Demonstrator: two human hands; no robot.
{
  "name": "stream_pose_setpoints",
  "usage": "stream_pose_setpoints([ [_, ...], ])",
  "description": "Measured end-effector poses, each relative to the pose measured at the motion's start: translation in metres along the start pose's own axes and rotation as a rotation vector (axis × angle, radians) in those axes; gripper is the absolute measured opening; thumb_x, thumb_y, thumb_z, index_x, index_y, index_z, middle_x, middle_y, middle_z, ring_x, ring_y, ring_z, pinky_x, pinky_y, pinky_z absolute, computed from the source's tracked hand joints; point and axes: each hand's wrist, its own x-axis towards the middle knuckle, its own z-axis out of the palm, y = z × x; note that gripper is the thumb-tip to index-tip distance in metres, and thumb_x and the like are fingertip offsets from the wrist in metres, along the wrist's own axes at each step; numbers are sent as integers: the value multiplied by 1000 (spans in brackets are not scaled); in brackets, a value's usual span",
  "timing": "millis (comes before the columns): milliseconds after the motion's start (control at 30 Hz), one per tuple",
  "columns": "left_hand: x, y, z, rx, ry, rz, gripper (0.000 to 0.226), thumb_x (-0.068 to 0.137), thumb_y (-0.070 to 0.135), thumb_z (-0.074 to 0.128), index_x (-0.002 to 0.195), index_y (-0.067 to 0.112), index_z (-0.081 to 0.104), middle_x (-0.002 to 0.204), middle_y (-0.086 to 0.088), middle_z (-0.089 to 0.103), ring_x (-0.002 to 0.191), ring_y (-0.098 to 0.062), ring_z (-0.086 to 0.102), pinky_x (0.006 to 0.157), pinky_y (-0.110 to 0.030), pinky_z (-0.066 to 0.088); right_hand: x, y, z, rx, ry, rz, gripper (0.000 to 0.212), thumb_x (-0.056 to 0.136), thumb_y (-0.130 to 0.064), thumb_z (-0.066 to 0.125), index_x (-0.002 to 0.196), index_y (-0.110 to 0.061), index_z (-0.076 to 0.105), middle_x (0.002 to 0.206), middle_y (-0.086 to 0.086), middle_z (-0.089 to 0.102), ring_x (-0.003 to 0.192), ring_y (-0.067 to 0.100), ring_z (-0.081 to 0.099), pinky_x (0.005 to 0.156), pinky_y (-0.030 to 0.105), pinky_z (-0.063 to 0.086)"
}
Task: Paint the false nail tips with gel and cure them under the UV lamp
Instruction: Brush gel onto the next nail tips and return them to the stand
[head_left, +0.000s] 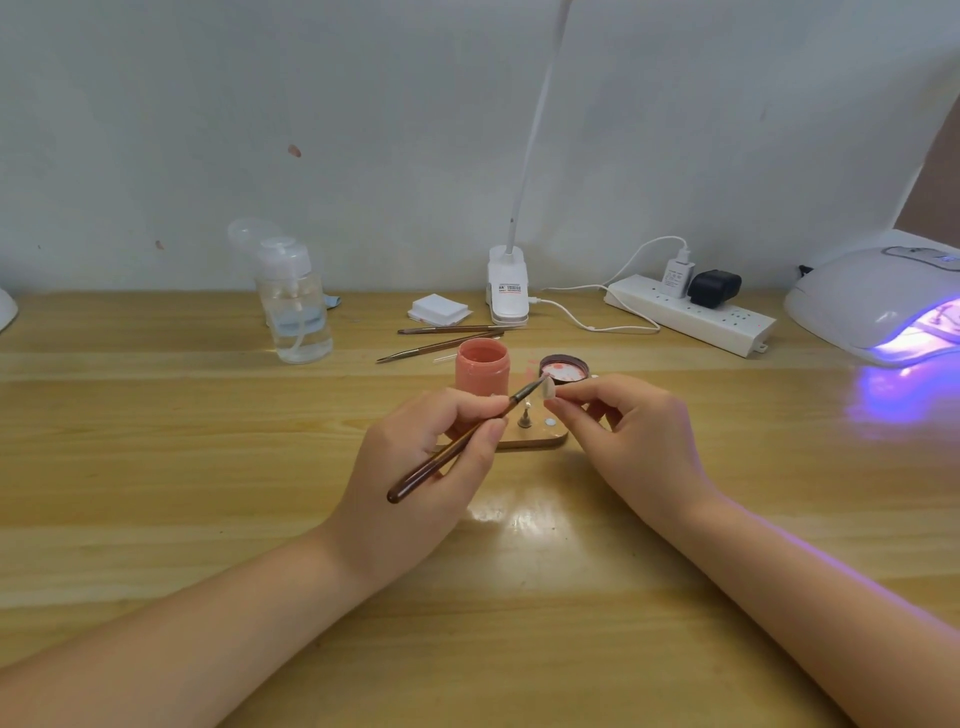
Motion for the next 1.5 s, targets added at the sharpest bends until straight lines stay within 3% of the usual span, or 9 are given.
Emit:
stream_pose_setpoints([
  [133,-1,-1,0,-32,-49,-29,16,88,20,61,98,14,73,91,5,73,88,-14,67,78,-29,52,0,3,0,6,-2,14,9,80,-13,77,89,-13,78,76,-2,71,64,5,55,62,9,36],
  [267,-2,0,-3,-91,-40,-36,24,86,31,52,89,14,69,79,1,70,78,-15,64,70,-25,49,0,5,2,15,11,14,6,82,-17,77,87,-14,78,72,-5,69,61,5,53,61,10,34],
  [433,-1,0,-1,-121,-7,-65,16,91,25,60,102,18,69,91,4,72,90,-17,67,78,-30,53,0,5,2,21,11,-9,5,83,-20,76,86,-17,78,71,-10,68,65,6,55,61,10,36],
  [567,-1,-1,-1,-84,-58,-59,17,88,20,61,99,17,72,91,5,73,89,-14,67,77,-25,51,0,6,2,15,10,-12,5,82,-16,77,86,-17,77,71,-12,66,67,3,56,61,9,37],
  [700,-3,-1,-4,-117,-46,-23,22,86,28,53,90,14,69,81,4,70,80,-15,65,72,-20,49,0,6,2,32,14,-10,6,83,-21,75,85,-16,78,69,-10,66,65,5,55,60,9,35],
  [900,-1,0,-1,-158,-18,-85,15,91,27,61,102,21,69,91,2,73,90,-19,69,77,-38,55,-1,4,1,65,-8,-14,9,85,-23,73,88,-15,78,68,-5,67,58,3,50,58,11,32],
  [1100,-3,-1,-5,-167,-72,-42,20,87,30,53,90,17,68,81,6,71,80,-14,67,70,-18,49,1,6,0,111,-48,30,10,85,-24,72,87,-16,78,69,0,68,58,5,49,59,22,39],
  [1300,-1,0,-3,-203,2,-109,17,90,30,58,101,19,66,91,4,73,90,-18,69,78,-36,55,0,4,1,138,-44,51,10,83,-24,74,88,-16,78,73,3,71,63,15,57,62,28,45],
  [1500,-3,4,-4,-190,-64,-73,16,88,27,57,90,16,68,82,1,71,74,-22,66,67,-41,52,0,4,1,115,-21,47,10,83,-23,74,86,-14,78,70,-2,69,59,6,53,59,20,41],
])
